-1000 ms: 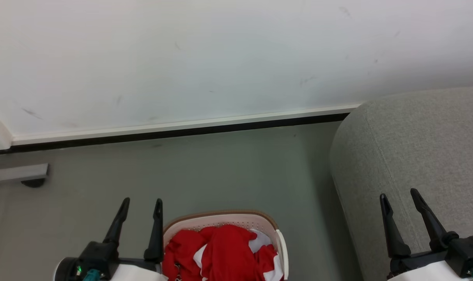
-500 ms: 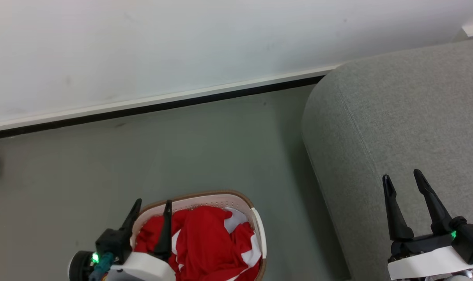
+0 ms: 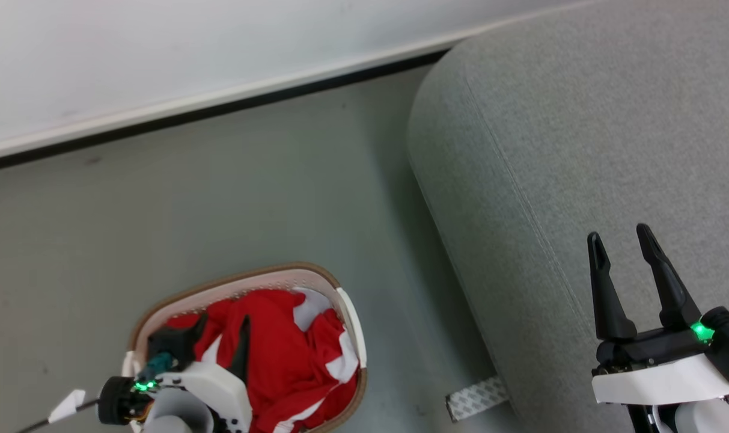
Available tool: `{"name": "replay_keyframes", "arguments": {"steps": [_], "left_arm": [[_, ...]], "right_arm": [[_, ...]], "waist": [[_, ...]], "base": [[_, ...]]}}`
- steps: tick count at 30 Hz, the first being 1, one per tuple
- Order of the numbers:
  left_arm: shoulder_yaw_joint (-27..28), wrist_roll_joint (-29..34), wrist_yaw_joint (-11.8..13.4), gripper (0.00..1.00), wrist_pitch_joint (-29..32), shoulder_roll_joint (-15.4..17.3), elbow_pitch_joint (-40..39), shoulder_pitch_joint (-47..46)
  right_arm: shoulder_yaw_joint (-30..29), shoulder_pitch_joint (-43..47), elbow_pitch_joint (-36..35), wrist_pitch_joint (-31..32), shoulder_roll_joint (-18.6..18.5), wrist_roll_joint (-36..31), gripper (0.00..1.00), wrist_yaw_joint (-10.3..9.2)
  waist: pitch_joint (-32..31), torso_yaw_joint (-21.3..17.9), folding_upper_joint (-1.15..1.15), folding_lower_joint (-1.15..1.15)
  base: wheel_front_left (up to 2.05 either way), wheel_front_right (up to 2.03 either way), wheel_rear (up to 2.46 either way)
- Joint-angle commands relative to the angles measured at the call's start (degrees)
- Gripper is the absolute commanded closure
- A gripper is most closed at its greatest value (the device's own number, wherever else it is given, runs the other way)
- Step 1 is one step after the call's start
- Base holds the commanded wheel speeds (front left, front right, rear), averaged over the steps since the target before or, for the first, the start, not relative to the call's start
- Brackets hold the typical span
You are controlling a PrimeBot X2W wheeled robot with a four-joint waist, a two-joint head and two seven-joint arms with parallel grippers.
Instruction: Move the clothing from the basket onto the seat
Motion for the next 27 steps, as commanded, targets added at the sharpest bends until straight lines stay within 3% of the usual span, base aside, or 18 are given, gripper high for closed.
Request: {"name": "replay_keyframes", "arguments": {"steps": [1, 17, 19, 27], "left_arm": [[0.2, -0.5, -0.2, 0.0, 0.5, 1.0, 1.3, -1.2], [1.1, -2.8, -0.6, 0.0, 11.1, 4.8, 22.8, -13.0], [0.7, -2.3, 0.0, 0.0, 12.2, 5.3, 24.6, -14.3], [-2.2, 0.1, -1.4, 0.0, 14.9, 7.9, 29.1, -20.4]], "right_arm": [[0.1, -1.1, -0.5, -0.2, 0.1, 0.2, 0.0, -0.12], [-0.3, -7.0, -10.4, -0.1, 2.2, 4.4, 0.0, -0.12], [-0.4, -7.5, -11.4, -0.1, 2.5, 4.8, 0.0, -0.12], [-1.7, -8.7, -12.8, -0.1, 3.4, 5.8, 0.0, -0.12]], "waist": [[2.1, -1.8, 0.0, 0.0], [15.4, -7.2, 0.0, 0.0], [16.7, -7.6, 0.0, 0.0], [22.1, -9.2, 0.0, 0.0]], "base": [[0.0, 0.0, 0.0], [0.0, 0.0, 0.0], [0.0, 0.0, 0.0], [0.0, 0.0, 0.0]]}}
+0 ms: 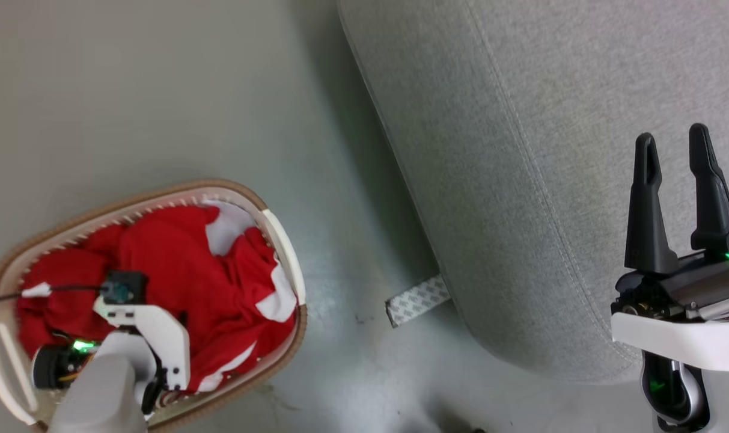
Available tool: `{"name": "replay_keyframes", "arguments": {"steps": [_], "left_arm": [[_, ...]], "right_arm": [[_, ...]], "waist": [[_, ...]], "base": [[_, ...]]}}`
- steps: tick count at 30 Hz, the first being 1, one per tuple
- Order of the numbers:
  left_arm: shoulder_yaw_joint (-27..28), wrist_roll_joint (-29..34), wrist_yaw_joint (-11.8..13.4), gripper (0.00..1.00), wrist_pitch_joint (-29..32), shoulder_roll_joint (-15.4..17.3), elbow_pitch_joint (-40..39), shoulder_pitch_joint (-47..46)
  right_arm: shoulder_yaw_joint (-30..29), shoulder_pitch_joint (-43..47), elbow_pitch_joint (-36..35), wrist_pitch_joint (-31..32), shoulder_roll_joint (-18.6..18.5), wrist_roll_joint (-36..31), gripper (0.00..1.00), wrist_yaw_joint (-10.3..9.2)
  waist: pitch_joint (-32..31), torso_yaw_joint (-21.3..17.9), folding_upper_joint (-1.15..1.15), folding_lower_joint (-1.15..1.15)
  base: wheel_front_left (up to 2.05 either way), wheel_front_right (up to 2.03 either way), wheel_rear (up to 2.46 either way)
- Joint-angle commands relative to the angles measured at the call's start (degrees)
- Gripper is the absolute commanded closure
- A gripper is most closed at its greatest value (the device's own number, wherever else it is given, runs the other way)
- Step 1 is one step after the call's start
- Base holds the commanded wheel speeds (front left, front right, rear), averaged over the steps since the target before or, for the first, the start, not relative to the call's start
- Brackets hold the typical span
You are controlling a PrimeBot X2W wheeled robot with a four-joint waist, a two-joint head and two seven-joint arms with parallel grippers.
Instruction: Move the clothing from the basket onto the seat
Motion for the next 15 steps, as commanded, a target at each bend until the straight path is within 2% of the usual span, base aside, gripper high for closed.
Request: {"name": "replay_keyframes", "arguments": {"steps": [1, 4, 5, 7, 15], "left_arm": [[-0.7, 1.2, -0.1, 0.0, 0.7, 0.4, 0.7, -1.0], [-2.1, 2.0, 0.1, 0.0, 1.6, 0.6, 2.4, -2.3], [-2.2, 2.0, 0.2, 0.38, 1.8, 0.6, 2.8, -2.7], [-2.7, 2.3, 0.4, 1.0, 1.8, 0.3, 3.6, -3.2], [-3.8, 1.6, -1.1, 1.0, -0.5, 0.2, 5.4, -4.0]], "right_arm": [[-0.3, -1.3, -0.3, 0.0, 0.1, 0.7, 0.0, -0.12], [-0.1, -1.4, -0.1, 0.0, 0.6, 0.9, 0.0, -0.12], [0.0, -1.6, 0.0, 0.0, 0.7, 0.9, 0.0, -0.12], [0.1, -1.8, 0.2, 0.0, 0.9, 1.0, 0.0, -0.12], [0.0, -2.1, 1.0, 0.0, 1.2, 0.8, 0.0, -0.12]], "waist": [[1.8, -0.9, 0.0, -0.01], [2.8, -1.4, 0.0, -0.01], [3.0, -1.5, 0.0, -0.01], [3.2, -1.6, 0.0, -0.01], [2.6, -1.6, 0.0, -0.01]], "base": [[0.0, 0.0, 0.0], [0.0, 0.0, 0.0], [0.0, 0.0, 0.0], [0.0, 0.0, 0.0], [0.0, 0.0, 0.0]]}}
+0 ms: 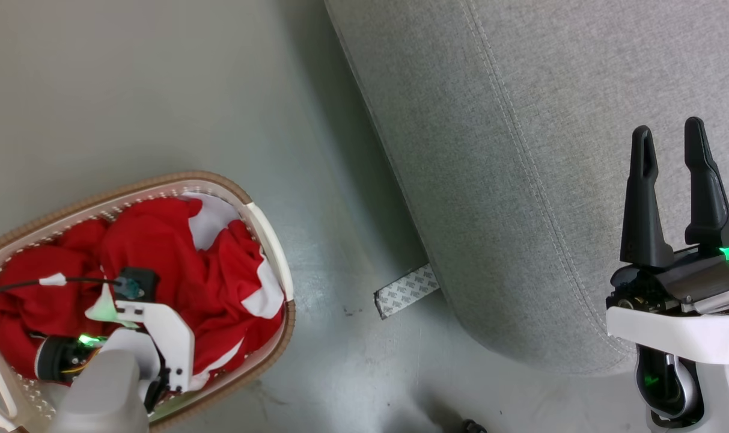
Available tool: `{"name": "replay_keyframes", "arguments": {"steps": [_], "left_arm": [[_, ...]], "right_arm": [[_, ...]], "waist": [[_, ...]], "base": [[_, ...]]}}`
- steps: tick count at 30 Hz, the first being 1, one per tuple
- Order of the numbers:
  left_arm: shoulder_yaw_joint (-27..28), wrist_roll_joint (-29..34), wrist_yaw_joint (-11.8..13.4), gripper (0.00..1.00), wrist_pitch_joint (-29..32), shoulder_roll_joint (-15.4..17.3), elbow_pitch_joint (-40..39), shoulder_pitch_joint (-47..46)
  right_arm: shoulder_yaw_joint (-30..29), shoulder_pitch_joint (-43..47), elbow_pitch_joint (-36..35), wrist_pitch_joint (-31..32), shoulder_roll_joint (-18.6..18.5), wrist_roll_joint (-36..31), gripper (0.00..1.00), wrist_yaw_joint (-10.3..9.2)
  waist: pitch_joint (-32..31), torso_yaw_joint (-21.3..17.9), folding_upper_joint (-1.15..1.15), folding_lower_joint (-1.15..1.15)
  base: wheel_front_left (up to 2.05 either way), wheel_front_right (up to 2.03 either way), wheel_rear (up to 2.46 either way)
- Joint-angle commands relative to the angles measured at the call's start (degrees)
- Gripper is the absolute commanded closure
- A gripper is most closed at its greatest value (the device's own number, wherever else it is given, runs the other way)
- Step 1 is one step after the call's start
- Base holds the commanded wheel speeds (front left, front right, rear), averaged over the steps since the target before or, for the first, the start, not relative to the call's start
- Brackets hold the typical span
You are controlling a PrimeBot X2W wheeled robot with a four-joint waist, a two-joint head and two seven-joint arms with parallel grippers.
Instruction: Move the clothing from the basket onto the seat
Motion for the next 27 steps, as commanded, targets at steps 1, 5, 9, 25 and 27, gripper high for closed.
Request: {"name": "replay_keyframes", "arguments": {"steps": [1, 5, 9, 25, 27], "left_arm": [[-0.4, -0.4, -0.5, 1.0, -0.6, 0.1, 0.3, -0.5], [-0.9, -0.9, -1.3, 1.0, -2.2, -0.5, 0.9, 0.1], [-0.9, -1.7, -1.7, 1.0, -4.8, -2.1, 1.2, 1.2], [-3.3, -5.1, -3.6, 1.0, -16.2, -8.2, -0.4, 4.2], [-4.0, -5.5, -3.7, 1.0, -17.3, -8.7, -1.4, 5.0]], "right_arm": [[-0.3, -1.0, 0.4, 0.0, 0.2, -0.1, 0.0, -0.12], [0.0, -1.0, 0.9, 0.0, 0.2, -1.0, 0.0, -0.12], [-0.1, -0.4, 1.1, 0.0, -0.1, -1.7, 0.0, -0.12], [0.9, 3.9, 1.8, 0.0, -3.9, -4.1, 0.0, -0.12], [1.0, 4.7, 2.0, 0.0, -4.3, -4.2, 0.0, -0.12]], "waist": [[-0.4, 0.3, 0.0, 0.0], [-2.4, 1.2, 0.0, 0.0], [-5.8, 2.8, 0.0, 0.0], [-20.5, 12.3, 0.0, 0.0], [-22.4, 13.8, 0.0, 0.0]], "base": [[0.0, 0.0, 0.0], [0.0, 0.0, 0.0], [0.0, 0.0, 0.0], [0.0, 0.0, 0.0], [0.0, 0.0, 0.0]]}}
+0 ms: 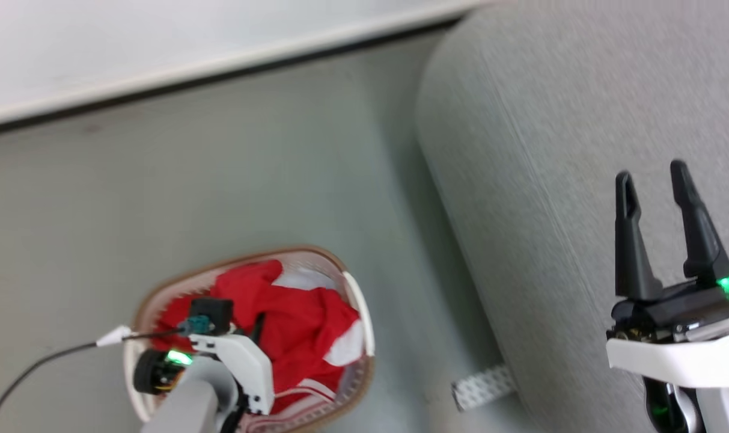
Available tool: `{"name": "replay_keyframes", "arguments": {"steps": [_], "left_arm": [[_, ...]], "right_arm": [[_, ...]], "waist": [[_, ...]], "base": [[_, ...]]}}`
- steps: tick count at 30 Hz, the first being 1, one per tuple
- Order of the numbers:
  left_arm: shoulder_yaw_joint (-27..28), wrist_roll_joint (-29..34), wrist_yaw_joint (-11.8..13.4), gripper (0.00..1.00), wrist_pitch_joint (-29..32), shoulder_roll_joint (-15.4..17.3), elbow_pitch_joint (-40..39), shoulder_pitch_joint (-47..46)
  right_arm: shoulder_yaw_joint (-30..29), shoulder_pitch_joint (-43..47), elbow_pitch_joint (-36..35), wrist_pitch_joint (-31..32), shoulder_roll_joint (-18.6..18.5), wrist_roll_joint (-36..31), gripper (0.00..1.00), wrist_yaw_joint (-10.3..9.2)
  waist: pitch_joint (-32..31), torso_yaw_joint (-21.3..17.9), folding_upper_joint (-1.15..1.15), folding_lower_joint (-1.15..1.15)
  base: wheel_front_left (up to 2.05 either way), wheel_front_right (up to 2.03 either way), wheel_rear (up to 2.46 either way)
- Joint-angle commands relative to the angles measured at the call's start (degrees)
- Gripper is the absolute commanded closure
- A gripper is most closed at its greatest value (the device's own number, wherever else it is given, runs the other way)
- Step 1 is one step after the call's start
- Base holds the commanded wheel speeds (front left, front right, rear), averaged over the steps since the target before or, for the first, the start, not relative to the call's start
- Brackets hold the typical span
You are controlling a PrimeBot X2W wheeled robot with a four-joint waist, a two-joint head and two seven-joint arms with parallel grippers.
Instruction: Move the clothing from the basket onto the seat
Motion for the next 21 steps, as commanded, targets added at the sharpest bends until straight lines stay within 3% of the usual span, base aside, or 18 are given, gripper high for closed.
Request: {"name": "replay_keyframes", "arguments": {"steps": [1, 13, 21], "left_arm": [[-0.2, -0.6, -0.1, 1.0, -0.7, -0.2, -0.5, 1.1], [-7.7, -7.2, -0.1, 1.0, -1.8, -1.1, -17.0, 6.5], [-8.1, -7.8, 0.2, 1.0, -1.3, 1.4, -31.8, 10.3]], "right_arm": [[0.1, 0.8, 0.3, 0.0, -0.4, -0.7, 0.0, -0.12], [2.4, 4.7, 2.5, 0.0, -1.8, -1.4, 0.0, -0.12], [4.1, 7.8, 3.9, 0.0, -1.2, -1.6, 0.0, -0.12]], "waist": [[-3.9, 3.6, 0.0, 0.0], [-13.6, 11.3, 0.0, 0.0], [-19.3, 13.1, 0.0, 0.0]], "base": [[0.0, 0.0, 0.0], [0.0, 0.0, 0.0], [0.0, 0.0, 0.0]]}}
